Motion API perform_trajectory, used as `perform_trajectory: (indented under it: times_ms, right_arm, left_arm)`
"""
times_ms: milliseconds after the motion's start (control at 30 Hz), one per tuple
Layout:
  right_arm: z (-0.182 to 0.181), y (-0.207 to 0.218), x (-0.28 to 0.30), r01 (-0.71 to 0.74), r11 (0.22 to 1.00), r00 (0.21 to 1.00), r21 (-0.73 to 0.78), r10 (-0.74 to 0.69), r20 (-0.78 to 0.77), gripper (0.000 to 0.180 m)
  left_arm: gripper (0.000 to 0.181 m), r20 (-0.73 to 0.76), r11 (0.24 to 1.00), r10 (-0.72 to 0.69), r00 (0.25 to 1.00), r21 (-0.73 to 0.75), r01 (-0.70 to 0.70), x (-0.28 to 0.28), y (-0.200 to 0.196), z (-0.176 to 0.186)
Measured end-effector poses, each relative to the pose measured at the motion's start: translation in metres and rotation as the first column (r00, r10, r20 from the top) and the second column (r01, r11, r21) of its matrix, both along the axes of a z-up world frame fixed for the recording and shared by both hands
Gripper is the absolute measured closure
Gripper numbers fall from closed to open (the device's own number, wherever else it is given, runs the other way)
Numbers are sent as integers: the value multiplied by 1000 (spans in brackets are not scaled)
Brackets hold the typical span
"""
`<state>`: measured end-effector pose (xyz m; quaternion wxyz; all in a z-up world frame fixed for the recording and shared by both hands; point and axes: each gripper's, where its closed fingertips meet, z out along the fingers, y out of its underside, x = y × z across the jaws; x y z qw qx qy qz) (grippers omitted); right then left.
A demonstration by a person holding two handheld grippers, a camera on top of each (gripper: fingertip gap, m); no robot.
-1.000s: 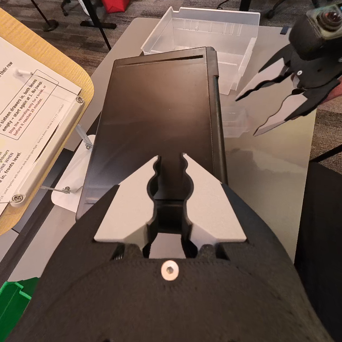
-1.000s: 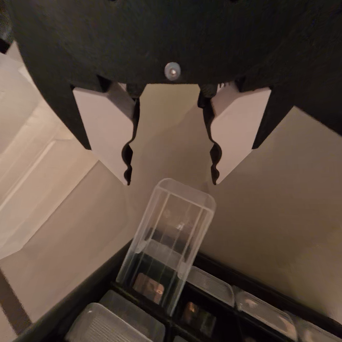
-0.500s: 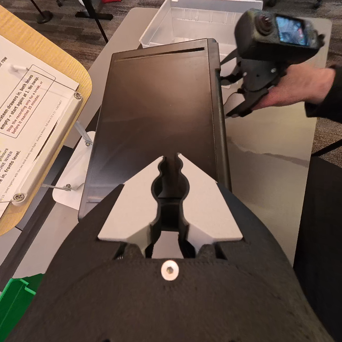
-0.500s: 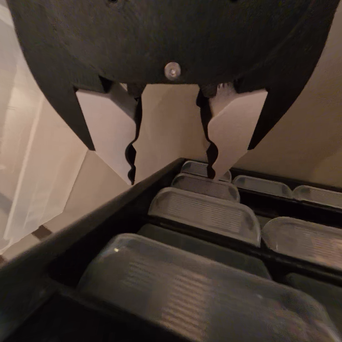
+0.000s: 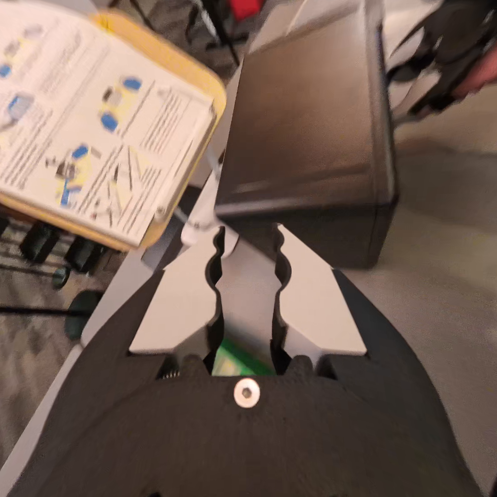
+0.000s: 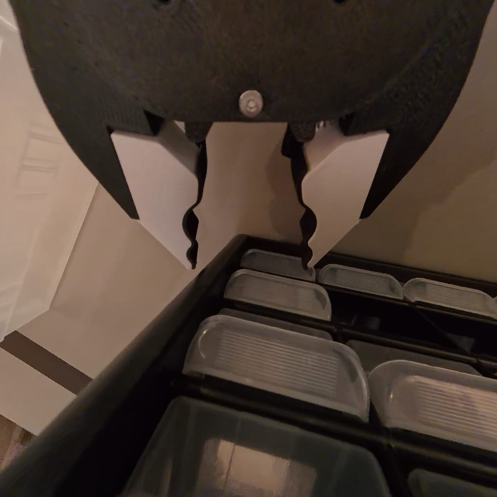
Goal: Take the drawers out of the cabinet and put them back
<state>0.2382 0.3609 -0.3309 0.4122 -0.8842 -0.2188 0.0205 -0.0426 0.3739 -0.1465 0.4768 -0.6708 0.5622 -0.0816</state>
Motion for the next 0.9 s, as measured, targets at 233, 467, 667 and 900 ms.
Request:
perform_trajectory:
  times_ms: [233, 467, 667, 900]
  right_arm:
    - [2, 6, -7, -10, 1000, 996, 15, 12, -87, 108]
    - [2, 5, -9, -13, 999, 998, 31, 15, -65, 108]
    - [1, 4, -8, -14, 999, 998, 34, 16, -55, 109]
    - [1, 4, -7, -20, 999, 998, 32, 22, -63, 111]
  left_arm:
    - [138, -426, 964, 196, 883, -82, -254, -177, 28, -110]
    - [137, -624, 959, 151, 767, -96, -267, -221, 68, -197]
    - [177, -713, 949, 25, 701, -204, -241, -221, 72, -243]
    - [181, -707, 967, 18, 707, -168, -193, -214, 49, -218]
